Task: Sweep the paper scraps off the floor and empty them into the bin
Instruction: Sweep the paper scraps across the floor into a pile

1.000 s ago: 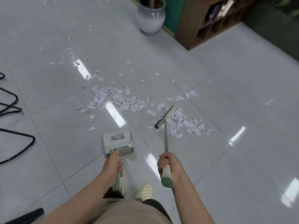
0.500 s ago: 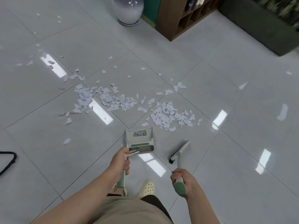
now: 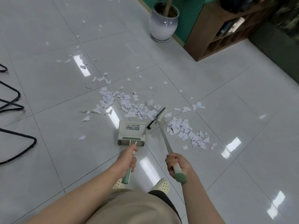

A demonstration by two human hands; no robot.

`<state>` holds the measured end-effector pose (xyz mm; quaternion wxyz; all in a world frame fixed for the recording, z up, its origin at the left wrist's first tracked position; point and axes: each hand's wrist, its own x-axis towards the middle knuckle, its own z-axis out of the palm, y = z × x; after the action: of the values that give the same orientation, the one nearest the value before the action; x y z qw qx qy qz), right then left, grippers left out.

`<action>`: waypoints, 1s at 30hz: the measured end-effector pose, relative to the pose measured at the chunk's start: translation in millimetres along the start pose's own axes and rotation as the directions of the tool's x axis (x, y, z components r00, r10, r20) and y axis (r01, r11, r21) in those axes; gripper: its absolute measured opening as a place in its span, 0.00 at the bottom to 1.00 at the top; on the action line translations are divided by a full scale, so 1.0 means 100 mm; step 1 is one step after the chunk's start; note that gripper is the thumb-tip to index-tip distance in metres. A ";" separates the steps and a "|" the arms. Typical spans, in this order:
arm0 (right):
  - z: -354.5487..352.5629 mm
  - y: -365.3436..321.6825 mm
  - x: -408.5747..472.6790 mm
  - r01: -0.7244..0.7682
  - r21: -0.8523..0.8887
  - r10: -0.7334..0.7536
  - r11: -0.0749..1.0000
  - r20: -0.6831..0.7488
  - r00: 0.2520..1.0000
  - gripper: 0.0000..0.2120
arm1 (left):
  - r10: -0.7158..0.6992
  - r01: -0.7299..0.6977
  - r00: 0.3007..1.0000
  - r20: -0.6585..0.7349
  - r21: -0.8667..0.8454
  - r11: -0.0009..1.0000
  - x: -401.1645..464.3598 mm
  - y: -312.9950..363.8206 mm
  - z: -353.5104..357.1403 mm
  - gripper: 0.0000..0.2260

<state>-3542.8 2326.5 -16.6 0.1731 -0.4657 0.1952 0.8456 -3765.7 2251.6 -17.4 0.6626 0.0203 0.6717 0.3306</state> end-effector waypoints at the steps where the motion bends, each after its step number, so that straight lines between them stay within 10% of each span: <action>1: 0.05 -0.03 -0.04 0.026 -0.006 -0.026 1.000 -0.012 1.000 0.28 | 0.008 -0.008 1.000 -0.006 0.001 1.000 0.02 0.04 0.04 0.07; 17: -1.10 -1.55 -1.40 0.487 -0.054 -0.454 0.872 -0.463 0.761 0.10 | 0.063 -0.062 0.986 -0.152 0.014 0.998 0.28 0.01 1.71 0.09; 30: -1.40 -1.93 -0.99 0.116 -0.452 -0.286 0.885 -0.331 0.899 0.14 | 0.024 -0.029 0.961 -0.275 -0.012 1.000 0.29 -0.18 2.33 0.11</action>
<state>-3299.9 2413.5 -33.5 0.1149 -0.6681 -0.0117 0.7350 -3551.2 2348.3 -28.6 0.5587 -0.0221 0.7542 0.3444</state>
